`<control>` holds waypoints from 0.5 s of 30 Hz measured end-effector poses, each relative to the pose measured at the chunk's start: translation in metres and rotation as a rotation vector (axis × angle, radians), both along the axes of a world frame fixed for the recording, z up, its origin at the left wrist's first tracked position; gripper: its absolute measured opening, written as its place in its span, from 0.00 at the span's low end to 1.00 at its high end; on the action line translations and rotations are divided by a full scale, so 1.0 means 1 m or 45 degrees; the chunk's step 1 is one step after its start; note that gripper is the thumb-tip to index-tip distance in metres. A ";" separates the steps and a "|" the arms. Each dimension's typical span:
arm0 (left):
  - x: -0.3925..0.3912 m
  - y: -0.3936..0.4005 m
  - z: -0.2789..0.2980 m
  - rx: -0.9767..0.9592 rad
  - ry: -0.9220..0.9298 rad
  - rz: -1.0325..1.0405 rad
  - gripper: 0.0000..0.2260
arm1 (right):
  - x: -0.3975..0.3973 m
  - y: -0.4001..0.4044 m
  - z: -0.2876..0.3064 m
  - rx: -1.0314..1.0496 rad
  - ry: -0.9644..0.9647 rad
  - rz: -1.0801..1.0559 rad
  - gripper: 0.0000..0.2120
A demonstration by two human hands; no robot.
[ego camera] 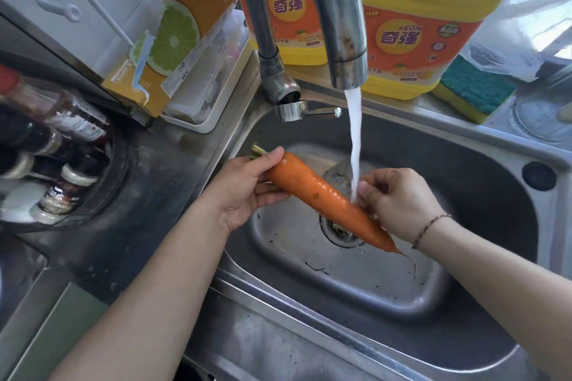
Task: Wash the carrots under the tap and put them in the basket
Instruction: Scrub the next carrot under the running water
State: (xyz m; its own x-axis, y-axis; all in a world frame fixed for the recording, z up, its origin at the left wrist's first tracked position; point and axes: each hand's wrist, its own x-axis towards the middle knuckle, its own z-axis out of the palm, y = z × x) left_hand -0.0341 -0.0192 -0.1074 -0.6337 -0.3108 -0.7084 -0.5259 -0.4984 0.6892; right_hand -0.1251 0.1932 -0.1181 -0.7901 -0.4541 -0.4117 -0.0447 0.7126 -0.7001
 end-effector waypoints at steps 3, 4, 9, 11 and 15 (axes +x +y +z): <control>0.000 -0.003 0.000 -0.003 -0.040 0.046 0.16 | -0.004 0.007 0.002 0.104 -0.129 0.048 0.27; -0.001 -0.001 0.000 0.003 -0.050 0.066 0.17 | -0.004 0.009 0.004 0.104 -0.143 0.131 0.28; -0.003 0.010 -0.001 0.085 -0.095 0.090 0.22 | -0.002 0.013 0.007 0.050 0.013 0.482 0.12; -0.002 0.008 0.000 0.085 -0.079 -0.034 0.22 | -0.006 0.015 0.008 -0.093 -0.316 0.432 0.15; 0.004 0.003 0.004 0.176 0.099 -0.222 0.18 | -0.009 0.020 0.011 -0.234 -0.832 0.364 0.24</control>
